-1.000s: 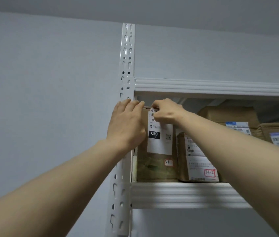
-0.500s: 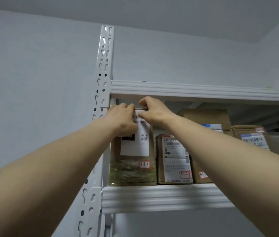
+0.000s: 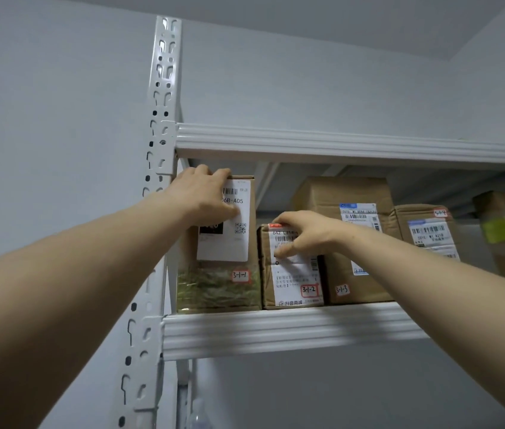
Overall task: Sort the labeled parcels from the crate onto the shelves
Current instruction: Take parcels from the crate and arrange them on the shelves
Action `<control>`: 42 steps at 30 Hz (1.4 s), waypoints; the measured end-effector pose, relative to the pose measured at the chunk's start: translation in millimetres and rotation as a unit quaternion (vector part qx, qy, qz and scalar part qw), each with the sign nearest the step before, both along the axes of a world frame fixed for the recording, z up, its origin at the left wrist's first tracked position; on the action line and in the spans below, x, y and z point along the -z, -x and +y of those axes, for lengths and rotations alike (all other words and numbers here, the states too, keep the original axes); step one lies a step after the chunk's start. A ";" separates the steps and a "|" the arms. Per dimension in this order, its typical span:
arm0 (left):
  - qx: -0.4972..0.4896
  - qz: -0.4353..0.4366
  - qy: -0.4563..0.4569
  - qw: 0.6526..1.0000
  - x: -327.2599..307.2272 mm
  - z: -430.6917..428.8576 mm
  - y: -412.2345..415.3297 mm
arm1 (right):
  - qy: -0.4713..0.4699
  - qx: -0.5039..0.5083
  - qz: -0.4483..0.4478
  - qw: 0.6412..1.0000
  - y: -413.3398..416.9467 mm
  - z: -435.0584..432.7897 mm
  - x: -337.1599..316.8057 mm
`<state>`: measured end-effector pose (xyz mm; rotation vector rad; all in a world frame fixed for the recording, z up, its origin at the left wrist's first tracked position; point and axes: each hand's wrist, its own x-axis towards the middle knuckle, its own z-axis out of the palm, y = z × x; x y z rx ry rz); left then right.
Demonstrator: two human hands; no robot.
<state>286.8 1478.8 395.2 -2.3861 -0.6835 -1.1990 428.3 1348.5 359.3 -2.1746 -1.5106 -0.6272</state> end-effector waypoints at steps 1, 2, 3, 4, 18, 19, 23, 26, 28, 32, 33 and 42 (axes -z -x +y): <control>-0.002 -0.001 0.000 1.000 -0.5 0.0 -0.1 | -0.007 -0.004 -0.004 1.000 0.1 0.9 -0.2; -0.003 -0.001 0.000 1.000 -1.0 0.2 -0.5 | -0.012 -0.006 -0.006 1.000 0.1 1.5 -0.1; -0.005 -0.002 0.000 1.000 -1.3 0.1 -0.4 | -0.014 -0.006 -0.007 1.000 0.2 2.1 -0.1; -0.008 -0.001 0.000 1.000 -1.4 0.1 -0.5 | -0.016 -0.005 -0.008 1.000 0.2 2.4 0.0; -0.029 0.005 0.018 0.999 -0.9 -8.6 -1.7 | -0.028 0.059 -0.019 0.998 2.7 7.3 3.0; -0.031 0.007 0.020 0.999 -1.0 -8.8 -2.0 | -0.031 0.059 -0.018 0.998 2.7 7.5 3.1; -0.031 0.015 0.027 0.999 -1.9 -4.3 -4.3 | -0.041 0.050 -0.007 0.998 3.7 7.8 5.1; -0.030 0.017 0.027 0.999 -2.4 -0.9 -6.3 | -0.042 0.047 -0.007 0.998 3.2 9.3 6.8; -0.030 0.016 0.024 0.999 -2.5 0.0 -6.9 | -0.048 0.046 -0.007 0.998 2.6 9.9 7.4; -0.028 0.012 0.022 0.999 -1.6 -0.8 -7.5 | -0.058 0.043 -0.009 0.997 1.2 9.2 8.9; -0.029 0.011 0.021 0.999 -1.4 -0.7 -7.7 | -0.060 0.041 -0.009 0.997 1.0 9.3 9.5; -0.033 0.002 0.018 0.999 -1.7 1.5 -8.6 | -0.088 0.012 -0.012 0.996 -1.4 11.3 10.4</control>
